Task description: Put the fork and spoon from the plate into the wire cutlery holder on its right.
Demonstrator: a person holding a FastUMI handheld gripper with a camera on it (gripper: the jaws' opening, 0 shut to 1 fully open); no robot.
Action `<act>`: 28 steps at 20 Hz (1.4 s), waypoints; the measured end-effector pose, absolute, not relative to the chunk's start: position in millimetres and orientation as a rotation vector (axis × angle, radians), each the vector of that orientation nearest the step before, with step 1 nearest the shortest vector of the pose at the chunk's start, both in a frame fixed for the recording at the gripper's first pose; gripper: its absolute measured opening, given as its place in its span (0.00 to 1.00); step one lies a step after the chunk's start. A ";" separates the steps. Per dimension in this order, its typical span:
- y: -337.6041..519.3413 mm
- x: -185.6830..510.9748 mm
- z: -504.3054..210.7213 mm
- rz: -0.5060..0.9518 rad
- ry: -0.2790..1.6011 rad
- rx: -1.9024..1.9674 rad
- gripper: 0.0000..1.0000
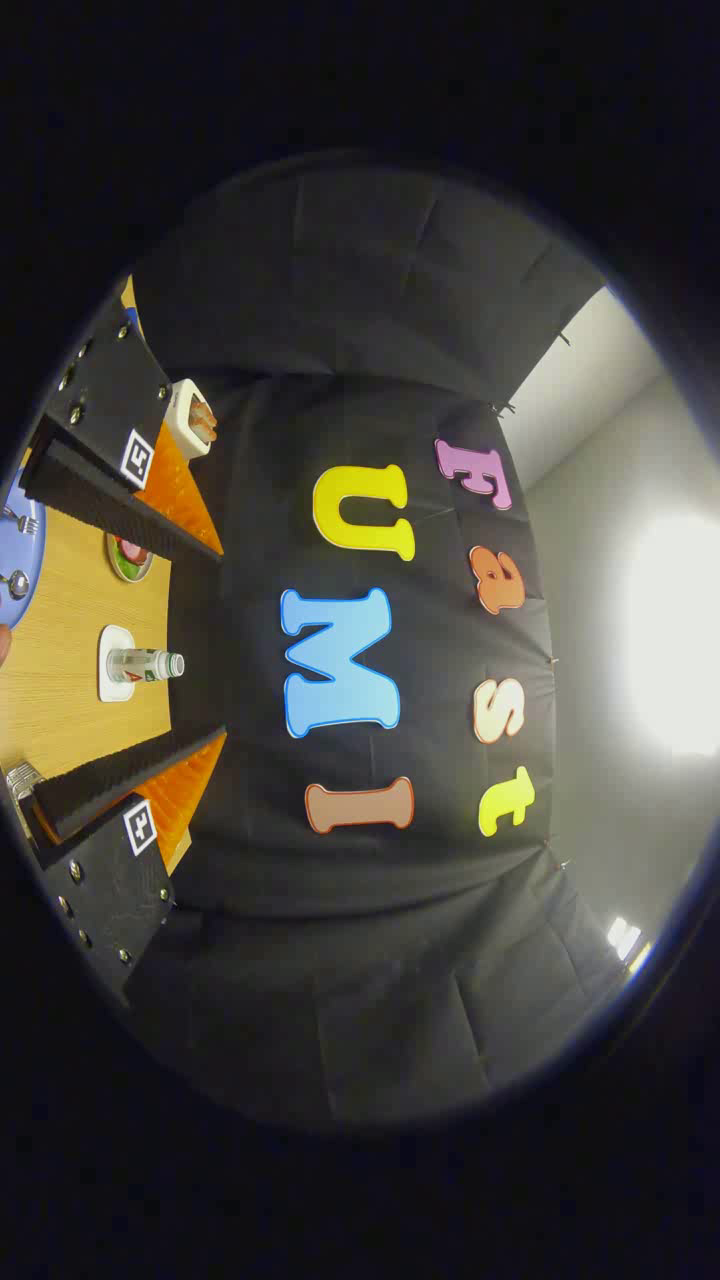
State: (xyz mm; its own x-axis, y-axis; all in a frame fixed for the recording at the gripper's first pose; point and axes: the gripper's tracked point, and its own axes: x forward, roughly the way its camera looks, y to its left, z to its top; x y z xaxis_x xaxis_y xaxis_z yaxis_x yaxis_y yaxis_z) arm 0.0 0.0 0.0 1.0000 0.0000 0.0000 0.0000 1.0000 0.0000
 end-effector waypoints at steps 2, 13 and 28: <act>3.3 3.7 4.6 -0.001 -0.011 -0.028 0.97; 27.5 18.1 2.9 0.040 0.010 0.015 0.97; 56.7 -9.7 -100.5 0.175 0.337 -0.056 0.97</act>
State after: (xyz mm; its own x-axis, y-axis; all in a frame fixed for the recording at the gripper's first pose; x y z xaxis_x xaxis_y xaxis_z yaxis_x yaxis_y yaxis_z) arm -9.7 56.7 -100.5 0.9289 0.1612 -0.3333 -0.1799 0.9834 -0.0256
